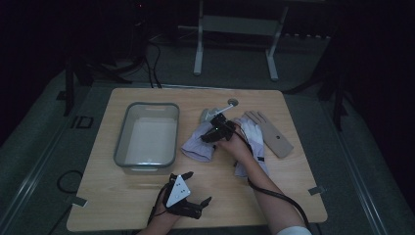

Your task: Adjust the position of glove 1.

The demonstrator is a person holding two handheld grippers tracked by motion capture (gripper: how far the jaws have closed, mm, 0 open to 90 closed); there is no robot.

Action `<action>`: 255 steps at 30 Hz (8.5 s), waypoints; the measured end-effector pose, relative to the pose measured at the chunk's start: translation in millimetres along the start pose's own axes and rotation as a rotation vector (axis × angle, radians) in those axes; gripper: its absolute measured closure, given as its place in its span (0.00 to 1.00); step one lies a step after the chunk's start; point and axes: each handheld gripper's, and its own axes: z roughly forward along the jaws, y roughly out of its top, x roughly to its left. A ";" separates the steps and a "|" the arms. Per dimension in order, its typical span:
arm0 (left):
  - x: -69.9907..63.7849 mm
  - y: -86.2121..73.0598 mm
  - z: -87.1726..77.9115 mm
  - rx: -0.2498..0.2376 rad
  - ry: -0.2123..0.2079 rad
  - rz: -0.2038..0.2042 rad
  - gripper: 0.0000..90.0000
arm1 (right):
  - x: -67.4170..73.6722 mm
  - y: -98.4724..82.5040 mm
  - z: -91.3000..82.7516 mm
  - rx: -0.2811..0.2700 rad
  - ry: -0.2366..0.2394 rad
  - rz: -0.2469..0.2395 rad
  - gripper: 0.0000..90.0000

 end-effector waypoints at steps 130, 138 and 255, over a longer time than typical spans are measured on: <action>-0.1 -0.2 -0.2 -0.002 0.012 -0.004 0.00 | -92.3 -116.7 -87.7 0.027 0.108 -0.086 0.70; 0.1 -0.1 -0.3 -0.002 0.014 -0.007 0.00 | -81.1 -119.4 -96.1 -0.006 0.045 -0.053 0.86; 35.4 76.3 19.0 0.266 0.145 -0.266 0.16 | 6.6 -66.4 -107.5 -0.159 0.039 0.037 0.50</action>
